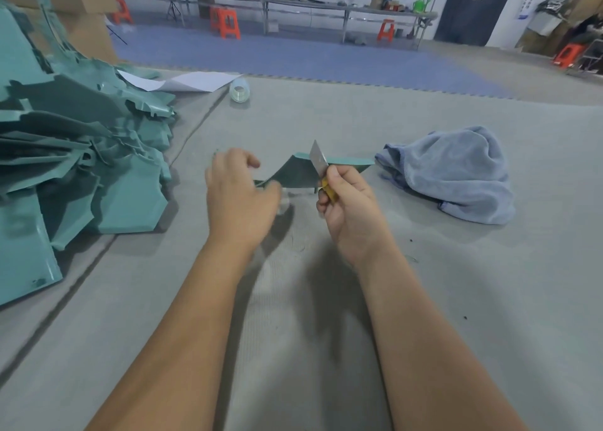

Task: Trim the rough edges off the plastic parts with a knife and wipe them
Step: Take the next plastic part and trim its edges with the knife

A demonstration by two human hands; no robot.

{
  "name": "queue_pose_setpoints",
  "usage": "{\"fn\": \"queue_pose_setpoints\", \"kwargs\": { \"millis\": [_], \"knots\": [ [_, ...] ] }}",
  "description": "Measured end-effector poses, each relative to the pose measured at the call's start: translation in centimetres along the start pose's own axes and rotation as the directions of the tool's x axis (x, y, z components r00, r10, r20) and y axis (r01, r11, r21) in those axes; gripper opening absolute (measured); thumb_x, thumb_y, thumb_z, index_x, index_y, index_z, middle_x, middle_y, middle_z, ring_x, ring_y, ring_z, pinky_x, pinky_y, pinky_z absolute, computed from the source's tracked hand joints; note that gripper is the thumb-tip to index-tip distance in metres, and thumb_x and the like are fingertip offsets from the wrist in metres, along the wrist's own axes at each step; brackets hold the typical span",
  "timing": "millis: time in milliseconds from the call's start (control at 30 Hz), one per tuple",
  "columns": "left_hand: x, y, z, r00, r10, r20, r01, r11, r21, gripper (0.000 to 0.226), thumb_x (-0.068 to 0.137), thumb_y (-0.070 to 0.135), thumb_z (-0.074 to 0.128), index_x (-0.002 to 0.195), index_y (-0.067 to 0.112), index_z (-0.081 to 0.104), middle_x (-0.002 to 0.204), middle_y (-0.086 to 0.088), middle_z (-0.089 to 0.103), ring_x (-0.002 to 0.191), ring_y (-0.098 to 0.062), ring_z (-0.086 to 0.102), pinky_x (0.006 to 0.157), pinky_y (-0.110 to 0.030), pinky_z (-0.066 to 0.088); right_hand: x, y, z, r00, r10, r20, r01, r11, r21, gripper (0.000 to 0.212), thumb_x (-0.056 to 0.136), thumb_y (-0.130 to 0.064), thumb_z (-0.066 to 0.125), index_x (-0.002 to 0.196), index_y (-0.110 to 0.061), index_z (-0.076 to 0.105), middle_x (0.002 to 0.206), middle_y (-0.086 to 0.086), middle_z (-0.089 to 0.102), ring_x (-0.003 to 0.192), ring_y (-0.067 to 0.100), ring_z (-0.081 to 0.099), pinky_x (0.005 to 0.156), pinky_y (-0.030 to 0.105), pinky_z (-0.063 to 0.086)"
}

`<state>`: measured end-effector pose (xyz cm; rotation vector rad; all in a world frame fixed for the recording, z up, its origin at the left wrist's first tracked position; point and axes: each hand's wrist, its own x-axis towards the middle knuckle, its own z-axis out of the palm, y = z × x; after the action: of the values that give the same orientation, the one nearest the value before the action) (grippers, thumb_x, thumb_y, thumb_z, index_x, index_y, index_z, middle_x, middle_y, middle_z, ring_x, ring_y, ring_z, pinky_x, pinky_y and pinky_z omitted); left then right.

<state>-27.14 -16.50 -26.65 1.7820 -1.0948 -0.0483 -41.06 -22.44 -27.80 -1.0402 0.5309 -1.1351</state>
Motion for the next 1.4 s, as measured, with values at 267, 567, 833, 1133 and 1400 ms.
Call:
{"fn": "queue_pose_setpoints", "kwargs": {
  "millis": [267,567,833,1133,1400],
  "knots": [
    [-0.3,0.1,1.3,0.949,0.31,0.065,-0.316,0.937,0.151,0.024,0.1,0.036,0.041,0.086,0.021,0.053,0.065,0.004,0.055,0.072,-0.03,0.048,0.08,-0.041,0.036,-0.3,-0.9,-0.2,0.996,-0.018,-0.087,0.017,1.0,-0.011,0.021,0.101,-0.017,0.049,0.082,-0.017,0.057,0.062,-0.001,0.054,0.05,0.011,0.04,0.052,0.019,0.033],
    [-0.2,1.7,0.1,0.961,0.274,0.037,-0.273,0.921,0.277,0.035,0.1,0.041,0.038,0.073,0.018,0.034,0.055,0.006,0.036,0.059,-0.029,0.04,0.053,-0.035,0.025,-0.6,-1.9,1.1,0.987,-0.043,-0.158,0.041,0.999,-0.014,0.023,0.098,-0.029,0.056,0.081,-0.018,0.046,0.06,-0.006,0.041,0.049,0.01,0.034,0.046,0.02,0.031],
    [-0.3,1.4,0.4,0.974,0.222,0.047,-0.227,0.955,0.188,0.041,0.098,0.044,0.036,0.066,0.021,0.027,0.055,0.002,0.042,0.055,-0.022,0.043,0.048,-0.033,0.025,-0.6,-2.0,0.7,0.961,-0.102,-0.256,-0.01,0.916,-0.401,0.028,0.1,-0.039,0.049,0.082,-0.018,0.051,0.044,-0.016,0.041,0.041,0.006,0.041,0.043,0.019,0.039],
    [-0.9,1.6,0.6,0.968,0.248,0.035,-0.249,0.937,0.247,0.034,0.101,0.043,0.03,0.076,0.02,0.031,0.055,0.004,0.041,0.052,-0.024,0.04,0.046,-0.032,0.021,-1.5,-3.4,1.9,0.903,-0.425,-0.059,0.097,0.336,-0.937,0.032,0.105,-0.036,0.032,0.082,-0.021,0.049,0.058,-0.011,0.041,0.054,0.007,0.041,0.055,0.034,0.025],
    [-1.3,1.9,0.6,0.964,0.263,0.028,-0.262,0.936,0.236,0.035,0.102,0.041,0.03,0.075,0.019,0.029,0.054,0.005,0.039,0.049,-0.012,0.037,0.044,-0.03,0.016,-1.5,-3.1,2.7,0.832,-0.551,0.065,-0.002,-0.12,-0.993,0.017,0.105,-0.026,0.03,0.09,-0.02,0.035,0.061,-0.007,0.033,0.052,0.017,0.034,0.044,0.027,0.015]
  ]
}}
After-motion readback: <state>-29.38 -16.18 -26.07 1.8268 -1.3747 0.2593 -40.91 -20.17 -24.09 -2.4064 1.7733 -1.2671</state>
